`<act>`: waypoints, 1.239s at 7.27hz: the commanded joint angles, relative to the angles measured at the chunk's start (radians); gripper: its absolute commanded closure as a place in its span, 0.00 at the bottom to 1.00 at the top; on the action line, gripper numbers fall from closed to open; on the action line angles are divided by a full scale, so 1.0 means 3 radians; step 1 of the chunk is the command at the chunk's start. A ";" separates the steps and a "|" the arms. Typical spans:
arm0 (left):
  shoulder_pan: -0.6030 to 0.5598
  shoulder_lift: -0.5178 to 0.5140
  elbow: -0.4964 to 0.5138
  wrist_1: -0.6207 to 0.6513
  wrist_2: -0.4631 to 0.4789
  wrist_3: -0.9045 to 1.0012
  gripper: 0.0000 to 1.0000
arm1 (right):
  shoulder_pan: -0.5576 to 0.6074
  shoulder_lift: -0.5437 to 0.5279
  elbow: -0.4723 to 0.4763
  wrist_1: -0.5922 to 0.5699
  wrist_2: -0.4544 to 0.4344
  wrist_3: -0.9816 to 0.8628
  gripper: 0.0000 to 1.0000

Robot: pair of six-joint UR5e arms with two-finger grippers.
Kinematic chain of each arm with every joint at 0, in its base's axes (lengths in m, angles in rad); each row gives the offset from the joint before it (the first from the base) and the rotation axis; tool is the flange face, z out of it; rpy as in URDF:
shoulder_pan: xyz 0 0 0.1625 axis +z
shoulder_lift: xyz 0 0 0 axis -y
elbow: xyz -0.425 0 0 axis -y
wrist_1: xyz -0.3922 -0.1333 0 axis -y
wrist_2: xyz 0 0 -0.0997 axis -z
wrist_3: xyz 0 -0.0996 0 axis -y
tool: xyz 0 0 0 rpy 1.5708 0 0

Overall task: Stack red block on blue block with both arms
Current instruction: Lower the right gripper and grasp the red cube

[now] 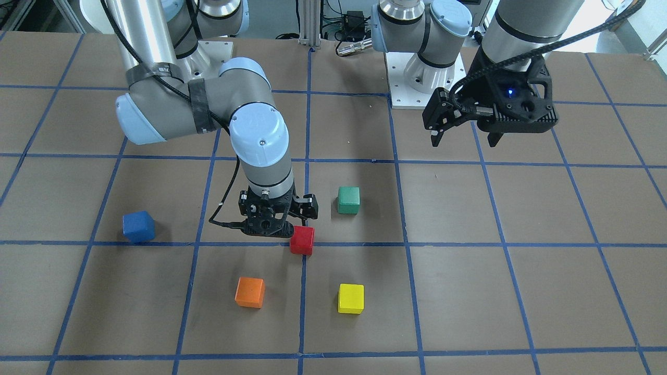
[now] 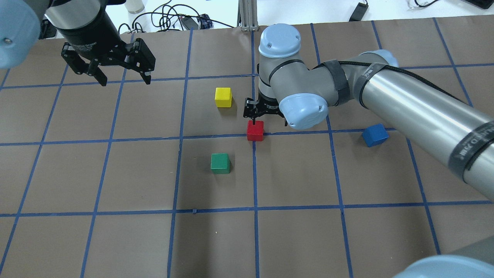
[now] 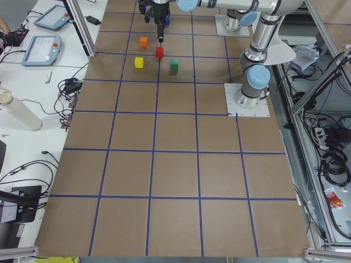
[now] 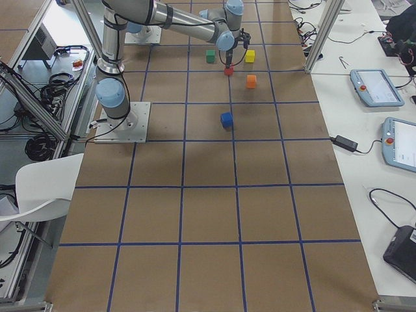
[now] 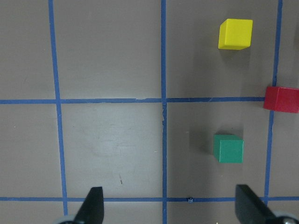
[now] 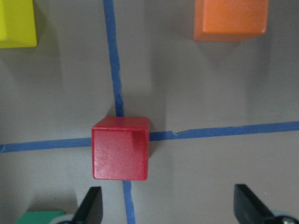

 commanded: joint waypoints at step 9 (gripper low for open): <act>0.0000 0.0013 -0.0036 0.0031 -0.0010 -0.0030 0.00 | 0.0146 0.0356 -0.0005 -0.0272 0.0105 0.0037 1.00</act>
